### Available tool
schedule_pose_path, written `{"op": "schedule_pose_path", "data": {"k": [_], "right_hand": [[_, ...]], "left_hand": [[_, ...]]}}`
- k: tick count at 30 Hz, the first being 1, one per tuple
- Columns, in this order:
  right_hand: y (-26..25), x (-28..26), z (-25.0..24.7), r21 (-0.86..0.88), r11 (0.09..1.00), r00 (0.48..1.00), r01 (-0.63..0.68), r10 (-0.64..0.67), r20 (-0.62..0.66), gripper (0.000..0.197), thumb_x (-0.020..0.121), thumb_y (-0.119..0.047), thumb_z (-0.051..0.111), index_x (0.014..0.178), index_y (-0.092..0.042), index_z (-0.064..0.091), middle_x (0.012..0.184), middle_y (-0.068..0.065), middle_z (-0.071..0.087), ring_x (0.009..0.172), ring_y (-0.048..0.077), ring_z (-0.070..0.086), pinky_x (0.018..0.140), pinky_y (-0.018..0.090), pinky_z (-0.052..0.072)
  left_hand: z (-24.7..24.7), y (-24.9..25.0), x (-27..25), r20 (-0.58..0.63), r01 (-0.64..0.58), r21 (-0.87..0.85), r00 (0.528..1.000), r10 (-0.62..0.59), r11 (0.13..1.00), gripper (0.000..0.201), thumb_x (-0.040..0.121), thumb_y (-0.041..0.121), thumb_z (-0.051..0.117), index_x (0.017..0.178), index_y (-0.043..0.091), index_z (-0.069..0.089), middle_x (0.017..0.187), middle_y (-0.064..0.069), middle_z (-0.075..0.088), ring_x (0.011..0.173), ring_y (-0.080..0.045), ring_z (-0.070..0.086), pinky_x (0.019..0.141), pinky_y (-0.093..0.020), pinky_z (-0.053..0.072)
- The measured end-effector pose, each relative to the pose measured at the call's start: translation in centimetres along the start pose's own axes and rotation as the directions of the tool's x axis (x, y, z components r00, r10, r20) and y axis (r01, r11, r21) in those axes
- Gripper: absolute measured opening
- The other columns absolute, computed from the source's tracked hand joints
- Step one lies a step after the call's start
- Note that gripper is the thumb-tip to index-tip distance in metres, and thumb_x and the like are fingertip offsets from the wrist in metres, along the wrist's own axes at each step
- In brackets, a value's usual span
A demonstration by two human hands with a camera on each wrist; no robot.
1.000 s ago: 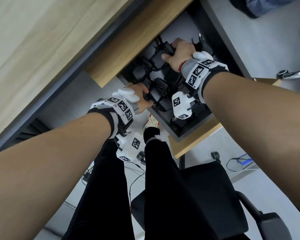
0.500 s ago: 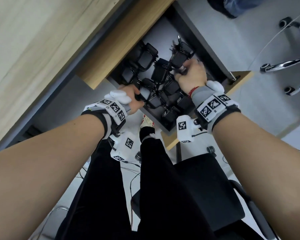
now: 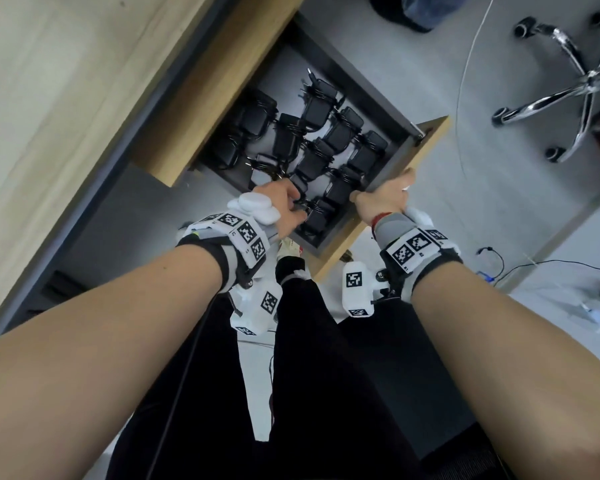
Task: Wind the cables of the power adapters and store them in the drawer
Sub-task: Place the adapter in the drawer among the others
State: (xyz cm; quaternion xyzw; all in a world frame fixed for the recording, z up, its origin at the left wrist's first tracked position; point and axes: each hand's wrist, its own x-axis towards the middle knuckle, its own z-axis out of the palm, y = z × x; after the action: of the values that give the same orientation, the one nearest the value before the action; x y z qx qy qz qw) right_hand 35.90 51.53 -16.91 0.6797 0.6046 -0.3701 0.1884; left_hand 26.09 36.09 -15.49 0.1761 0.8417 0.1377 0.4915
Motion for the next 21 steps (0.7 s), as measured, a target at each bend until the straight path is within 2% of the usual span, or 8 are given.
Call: {"op": "schedule_pose_path", "data": {"k": [3, 5, 7, 11, 14, 16, 19, 21], "right_hand": [[-1.2, -0.1, 0.0, -0.015, 1.0, 0.997, 0.014, -0.013, 0.07, 0.09, 0.084, -0.025, 0.072, 0.148, -0.007, 0.013, 0.136, 0.015, 0.049, 0.121, 0.034, 0.052, 0.09, 0.033, 0.044], [-2.4, -0.3, 0.3, -0.031, 0.999, 0.992, 0.044, -0.04, 0.117, 0.07, 0.086, -0.023, 0.067, 0.141, -0.004, 0.028, 0.122, 0.012, 0.055, 0.106, 0.031, 0.057, 0.077, 0.032, 0.045], [-3.8, -0.7, 1.0, -0.051, 0.993, 0.983, 0.105, -0.096, 0.155, 0.053, 0.087, -0.023, 0.064, 0.13, -0.005, 0.039, 0.107, 0.009, 0.055, 0.093, 0.028, 0.055, 0.068, 0.033, 0.043], [-6.2, -1.1, 2.8, -0.038, 0.968, 0.95, 0.246, -0.233, 0.205, 0.044, 0.086, -0.031, 0.065, 0.119, -0.008, 0.048, 0.105, 0.005, 0.056, 0.093, 0.025, 0.056, 0.067, 0.031, 0.04], [-8.3, -1.3, 4.3, 0.021, 0.945, 0.908, 0.326, -0.319, 0.271, 0.03, 0.086, -0.028, 0.063, 0.106, -0.012, 0.048, 0.097, 0.001, 0.057, 0.088, 0.021, 0.057, 0.057, 0.025, 0.038], [-9.6, -1.5, 5.1, 0.054, 0.931, 0.878, 0.361, -0.358, 0.318, 0.015, 0.084, -0.021, 0.061, 0.092, -0.016, 0.05, 0.084, -0.003, 0.057, 0.079, 0.017, 0.056, 0.055, 0.024, 0.038], [-11.2, -1.8, 6.4, 0.084, 0.923, 0.839, 0.375, -0.377, 0.393, 0.015, 0.074, -0.017, 0.06, 0.085, -0.014, 0.051, 0.073, -0.004, 0.05, 0.069, 0.017, 0.05, 0.058, 0.026, 0.039], [-12.1, -1.8, 7.7, 0.121, 0.92, 0.804, 0.373, -0.386, 0.453, 0.019, 0.072, -0.013, 0.06, 0.079, -0.018, 0.044, 0.07, -0.005, 0.042, 0.065, 0.015, 0.045, 0.058, 0.023, 0.039]], "left_hand": [[0.5, 0.2, -0.5, 0.034, -0.016, -0.017, 0.999, 0.017, 1.0, 0.021, 0.084, 0.031, 0.071, 0.103, 0.023, 0.063, 0.091, 0.008, 0.065, 0.086, -0.017, 0.065, 0.082, -0.031, 0.054], [0.6, 0.3, -0.8, 0.06, -0.014, -0.01, 0.998, 0.015, 1.0, 0.014, 0.085, 0.029, 0.07, 0.096, 0.024, 0.063, 0.091, 0.006, 0.068, 0.086, -0.018, 0.066, 0.082, -0.033, 0.055], [0.5, 0.2, -1.0, 0.066, -0.009, 0.015, 0.998, 0.008, 1.0, 0.007, 0.087, 0.025, 0.065, 0.093, 0.022, 0.065, 0.095, 0.004, 0.071, 0.089, -0.02, 0.068, 0.082, -0.031, 0.055], [0.1, -0.6, -1.0, 0.114, -0.006, 0.053, 0.993, 0.0, 0.999, 0.023, 0.092, 0.023, 0.061, 0.114, 0.019, 0.068, 0.119, 0.003, 0.068, 0.107, -0.021, 0.064, 0.091, -0.026, 0.048], [-0.7, -2.0, -0.5, 0.199, 0.017, 0.079, 0.98, -0.032, 0.997, 0.046, 0.096, 0.031, 0.057, 0.139, 0.016, 0.051, 0.145, -0.002, 0.05, 0.129, -0.022, 0.051, 0.108, -0.034, 0.037], [-1.2, -3.0, -0.2, 0.218, 0.049, 0.096, 0.974, -0.069, 0.994, 0.059, 0.098, 0.034, 0.054, 0.149, 0.012, 0.033, 0.156, -0.007, 0.034, 0.14, -0.025, 0.038, 0.114, -0.035, 0.029], [-1.5, -4.3, 0.1, 0.129, 0.095, 0.082, 0.986, -0.105, 0.992, 0.075, 0.097, 0.036, 0.055, 0.153, 0.006, 0.016, 0.16, -0.012, 0.023, 0.145, -0.027, 0.026, 0.116, -0.034, 0.023], [-1.6, -5.5, 0.2, 0.059, 0.122, 0.047, 0.99, -0.125, 0.991, 0.084, 0.096, 0.037, 0.056, 0.155, 0.006, 0.005, 0.163, -0.011, 0.011, 0.149, -0.024, 0.016, 0.118, -0.033, 0.016]]}}
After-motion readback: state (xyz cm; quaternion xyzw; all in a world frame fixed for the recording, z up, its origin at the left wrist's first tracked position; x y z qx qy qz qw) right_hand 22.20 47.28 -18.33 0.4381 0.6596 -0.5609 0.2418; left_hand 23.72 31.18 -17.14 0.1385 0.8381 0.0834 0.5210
